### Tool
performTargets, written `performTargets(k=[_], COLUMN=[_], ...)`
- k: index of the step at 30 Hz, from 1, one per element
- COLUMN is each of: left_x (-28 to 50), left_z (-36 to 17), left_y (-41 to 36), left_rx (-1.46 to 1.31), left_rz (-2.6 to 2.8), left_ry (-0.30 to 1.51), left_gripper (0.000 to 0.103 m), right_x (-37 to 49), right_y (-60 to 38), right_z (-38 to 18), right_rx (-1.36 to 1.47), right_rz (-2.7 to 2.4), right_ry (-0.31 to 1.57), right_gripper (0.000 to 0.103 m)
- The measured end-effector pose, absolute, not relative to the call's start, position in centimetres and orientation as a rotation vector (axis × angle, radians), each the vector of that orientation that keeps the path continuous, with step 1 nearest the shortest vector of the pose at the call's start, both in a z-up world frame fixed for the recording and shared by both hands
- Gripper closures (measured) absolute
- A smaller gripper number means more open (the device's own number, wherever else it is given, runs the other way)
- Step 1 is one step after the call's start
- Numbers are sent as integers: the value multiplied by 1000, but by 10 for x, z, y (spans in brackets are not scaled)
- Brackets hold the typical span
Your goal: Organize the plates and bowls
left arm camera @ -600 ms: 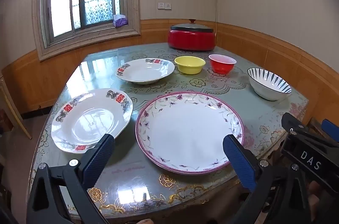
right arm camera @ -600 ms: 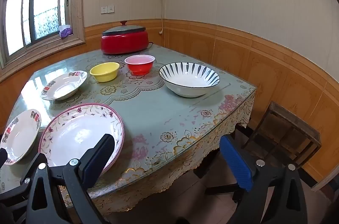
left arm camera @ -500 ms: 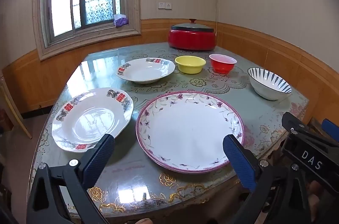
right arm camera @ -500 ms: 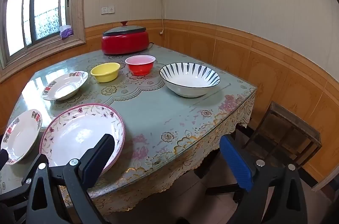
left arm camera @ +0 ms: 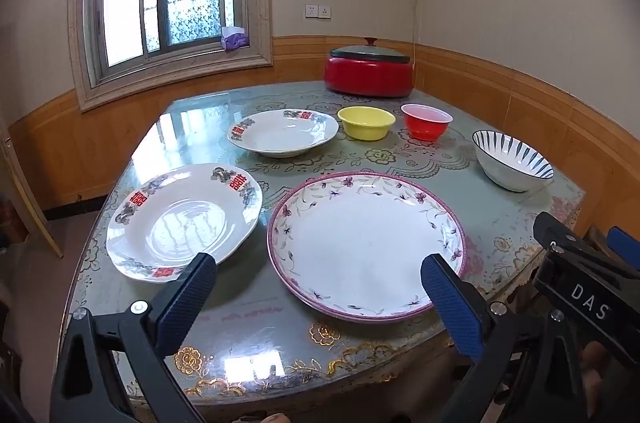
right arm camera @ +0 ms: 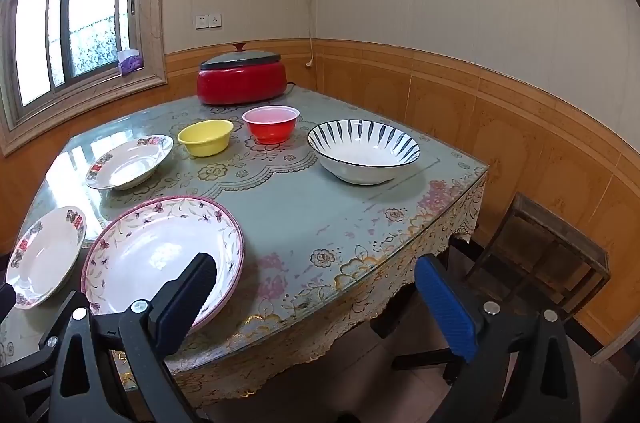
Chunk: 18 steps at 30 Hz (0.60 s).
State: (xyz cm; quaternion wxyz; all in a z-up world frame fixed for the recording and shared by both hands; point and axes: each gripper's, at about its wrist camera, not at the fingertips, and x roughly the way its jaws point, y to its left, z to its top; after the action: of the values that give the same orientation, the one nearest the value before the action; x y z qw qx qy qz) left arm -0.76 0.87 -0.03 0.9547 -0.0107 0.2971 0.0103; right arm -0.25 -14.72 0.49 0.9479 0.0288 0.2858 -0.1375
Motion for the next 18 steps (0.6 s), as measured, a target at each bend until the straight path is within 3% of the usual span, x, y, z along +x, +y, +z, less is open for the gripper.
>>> performTargets(k=[18], left_x=[-6], left_z=[-5], left_y=[14], left_rx=[-28], left_rz=[25], left_ry=[627], left_gripper=[0], right_x=[3], right_y=[-145], right_z=[-1], right_rx=[71], right_rz=[-258], right_ry=[601], right_gripper=[1])
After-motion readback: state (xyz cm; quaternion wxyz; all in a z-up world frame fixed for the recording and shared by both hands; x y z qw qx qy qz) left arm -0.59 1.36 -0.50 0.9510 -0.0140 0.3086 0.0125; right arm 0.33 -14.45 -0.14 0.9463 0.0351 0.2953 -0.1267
